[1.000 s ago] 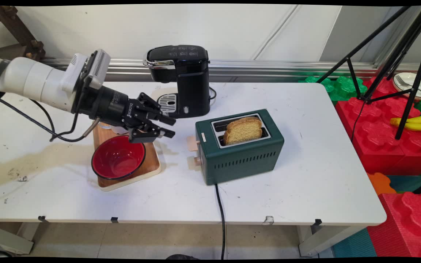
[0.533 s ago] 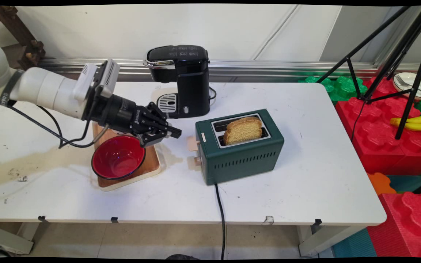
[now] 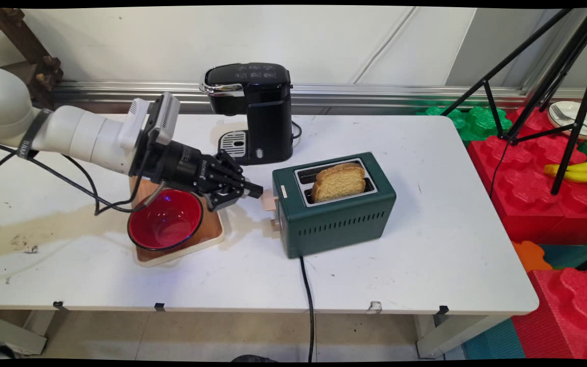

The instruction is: Press the toaster switch

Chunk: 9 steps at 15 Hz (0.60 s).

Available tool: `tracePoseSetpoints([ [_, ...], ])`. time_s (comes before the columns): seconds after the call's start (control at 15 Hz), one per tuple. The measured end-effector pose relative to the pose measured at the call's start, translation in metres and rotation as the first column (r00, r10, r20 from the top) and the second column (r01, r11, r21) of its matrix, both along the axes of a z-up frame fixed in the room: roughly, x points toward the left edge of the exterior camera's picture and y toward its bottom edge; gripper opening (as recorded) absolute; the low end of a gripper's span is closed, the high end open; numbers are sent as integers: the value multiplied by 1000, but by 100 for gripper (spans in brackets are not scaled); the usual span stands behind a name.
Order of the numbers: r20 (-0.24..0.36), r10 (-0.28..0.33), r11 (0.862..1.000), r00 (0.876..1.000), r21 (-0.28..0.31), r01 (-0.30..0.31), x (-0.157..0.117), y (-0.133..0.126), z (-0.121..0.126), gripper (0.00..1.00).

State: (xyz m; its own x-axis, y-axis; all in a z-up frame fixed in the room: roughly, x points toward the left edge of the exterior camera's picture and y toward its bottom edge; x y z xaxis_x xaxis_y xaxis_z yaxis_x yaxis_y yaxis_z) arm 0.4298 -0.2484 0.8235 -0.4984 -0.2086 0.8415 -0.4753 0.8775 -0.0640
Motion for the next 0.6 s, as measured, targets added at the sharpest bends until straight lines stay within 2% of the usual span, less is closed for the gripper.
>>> tracePoseSetpoints([
  [0.6, -12, 18, 1000, 1000, 3, -18, -10, -7, -17, 0],
])
